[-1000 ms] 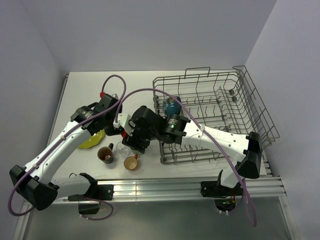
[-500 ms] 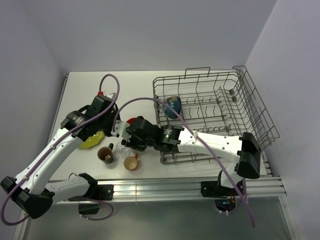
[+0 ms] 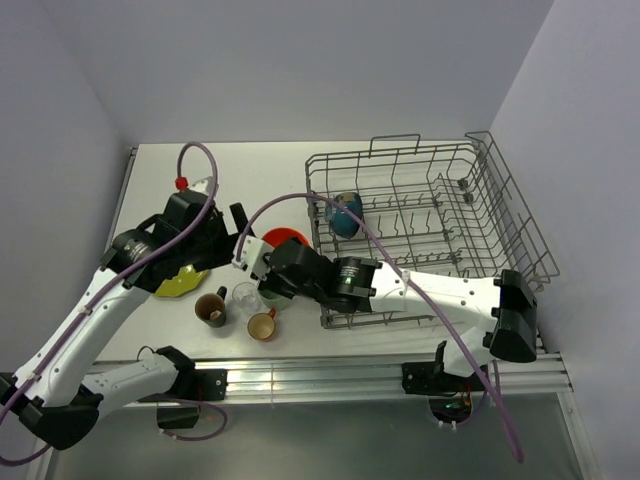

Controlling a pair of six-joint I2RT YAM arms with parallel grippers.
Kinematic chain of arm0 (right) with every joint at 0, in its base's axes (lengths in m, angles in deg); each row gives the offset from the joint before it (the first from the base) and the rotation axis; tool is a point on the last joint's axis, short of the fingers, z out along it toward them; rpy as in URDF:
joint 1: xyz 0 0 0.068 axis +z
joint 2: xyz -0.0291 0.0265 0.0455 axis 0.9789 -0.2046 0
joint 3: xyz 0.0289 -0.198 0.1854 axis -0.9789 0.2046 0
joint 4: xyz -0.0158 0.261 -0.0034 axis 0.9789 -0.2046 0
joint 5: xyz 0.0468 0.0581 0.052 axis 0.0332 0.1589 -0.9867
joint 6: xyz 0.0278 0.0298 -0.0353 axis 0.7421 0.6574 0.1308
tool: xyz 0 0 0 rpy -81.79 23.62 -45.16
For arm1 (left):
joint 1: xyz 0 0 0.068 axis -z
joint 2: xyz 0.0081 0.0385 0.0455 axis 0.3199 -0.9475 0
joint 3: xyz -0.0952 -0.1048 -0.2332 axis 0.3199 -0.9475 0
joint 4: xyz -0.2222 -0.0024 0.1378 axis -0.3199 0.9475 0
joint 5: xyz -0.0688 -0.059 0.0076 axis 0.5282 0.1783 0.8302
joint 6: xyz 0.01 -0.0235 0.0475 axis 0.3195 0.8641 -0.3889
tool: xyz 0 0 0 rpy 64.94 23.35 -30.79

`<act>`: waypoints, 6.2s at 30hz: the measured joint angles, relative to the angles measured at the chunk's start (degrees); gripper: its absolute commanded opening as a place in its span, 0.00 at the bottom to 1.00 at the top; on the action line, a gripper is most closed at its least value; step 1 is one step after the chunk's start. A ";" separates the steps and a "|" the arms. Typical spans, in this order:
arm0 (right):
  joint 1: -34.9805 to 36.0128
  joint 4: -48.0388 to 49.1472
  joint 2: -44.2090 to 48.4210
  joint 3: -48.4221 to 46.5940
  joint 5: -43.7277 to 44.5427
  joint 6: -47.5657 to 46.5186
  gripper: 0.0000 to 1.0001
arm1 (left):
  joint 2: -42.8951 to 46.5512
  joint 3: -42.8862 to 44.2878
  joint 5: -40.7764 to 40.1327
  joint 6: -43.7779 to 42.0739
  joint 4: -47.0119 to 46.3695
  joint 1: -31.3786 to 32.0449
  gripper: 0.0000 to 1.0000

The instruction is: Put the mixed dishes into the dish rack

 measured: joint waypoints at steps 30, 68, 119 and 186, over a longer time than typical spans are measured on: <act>-64.50 37.18 14.95 21.49 -55.98 41.59 0.00 | 2.97 3.58 -10.95 8.85 -12.11 0.68 0.97; -82.09 95.45 -17.99 34.75 -70.66 103.86 0.10 | 0.94 -1.44 -3.91 7.80 -16.98 0.68 0.96; -79.10 93.98 -15.93 24.24 -81.35 95.23 0.00 | -1.09 -10.86 -0.02 5.55 -18.40 0.68 0.92; -73.72 20.02 -12.92 7.08 -58.86 43.15 0.48 | -2.51 -11.87 4.70 2.23 -21.09 0.68 0.93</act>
